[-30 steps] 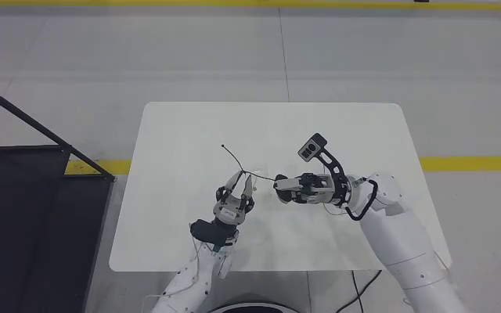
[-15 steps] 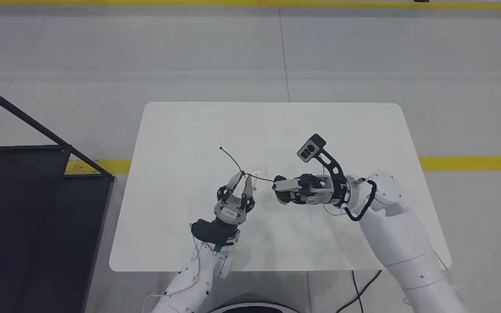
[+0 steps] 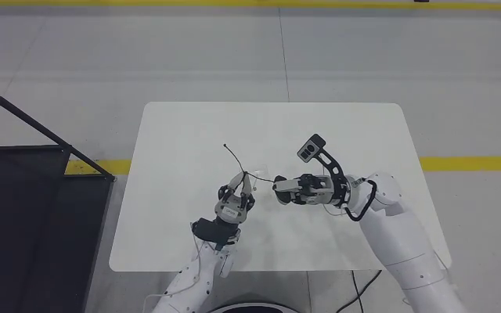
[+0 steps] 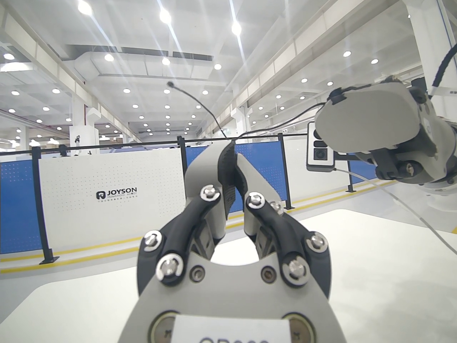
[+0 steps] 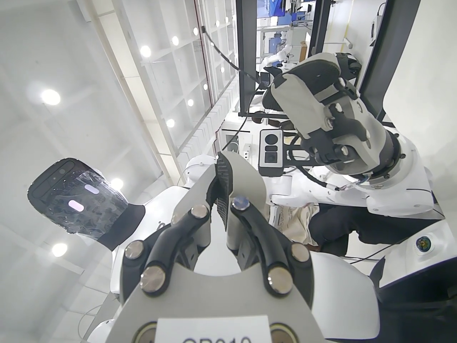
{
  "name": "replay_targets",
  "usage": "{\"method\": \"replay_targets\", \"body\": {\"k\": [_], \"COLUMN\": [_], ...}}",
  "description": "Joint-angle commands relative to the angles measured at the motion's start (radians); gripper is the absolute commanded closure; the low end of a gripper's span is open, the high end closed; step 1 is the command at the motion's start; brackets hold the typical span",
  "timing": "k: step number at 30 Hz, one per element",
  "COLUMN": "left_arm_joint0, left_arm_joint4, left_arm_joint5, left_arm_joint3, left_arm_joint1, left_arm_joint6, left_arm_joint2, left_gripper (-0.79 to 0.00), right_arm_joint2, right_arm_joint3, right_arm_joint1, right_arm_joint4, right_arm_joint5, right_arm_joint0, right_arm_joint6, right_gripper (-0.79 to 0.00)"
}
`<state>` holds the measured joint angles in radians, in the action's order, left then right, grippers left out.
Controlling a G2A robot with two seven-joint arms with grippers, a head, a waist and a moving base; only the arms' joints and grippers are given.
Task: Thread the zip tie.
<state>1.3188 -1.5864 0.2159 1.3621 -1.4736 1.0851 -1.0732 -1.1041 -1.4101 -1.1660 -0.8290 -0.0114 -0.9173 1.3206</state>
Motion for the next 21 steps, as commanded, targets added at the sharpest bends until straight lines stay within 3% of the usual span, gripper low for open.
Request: {"method": "replay_targets", "body": {"k": [1,12,21], "left_arm_joint0": [0.000,-0.006,0.006], "left_arm_joint4": [-0.008,-0.143,-0.296], "left_arm_joint5": [0.001,-0.060,-0.145], "left_arm_joint3": [-0.001,-0.032,-0.048], "left_arm_joint1": [0.000,0.014,0.040], "left_arm_joint6": [-0.001,-0.012,0.051], "left_arm_joint2": [0.000,0.001,-0.005], "left_gripper": [0.000,0.000,0.000], "right_arm_joint2": [-0.003,-0.041,-0.052], "right_arm_joint3": [-0.001,0.001,0.015], "right_arm_joint1": [0.000,0.002,0.000], "right_arm_joint4": [-0.003,-0.056,-0.085], "right_arm_joint5": [0.000,-0.019,-0.021], "right_arm_joint0": [-0.001,-0.019,-0.017], "right_arm_joint6": [0.001,0.003,0.002], "right_gripper": [0.000,0.000,0.000]}}
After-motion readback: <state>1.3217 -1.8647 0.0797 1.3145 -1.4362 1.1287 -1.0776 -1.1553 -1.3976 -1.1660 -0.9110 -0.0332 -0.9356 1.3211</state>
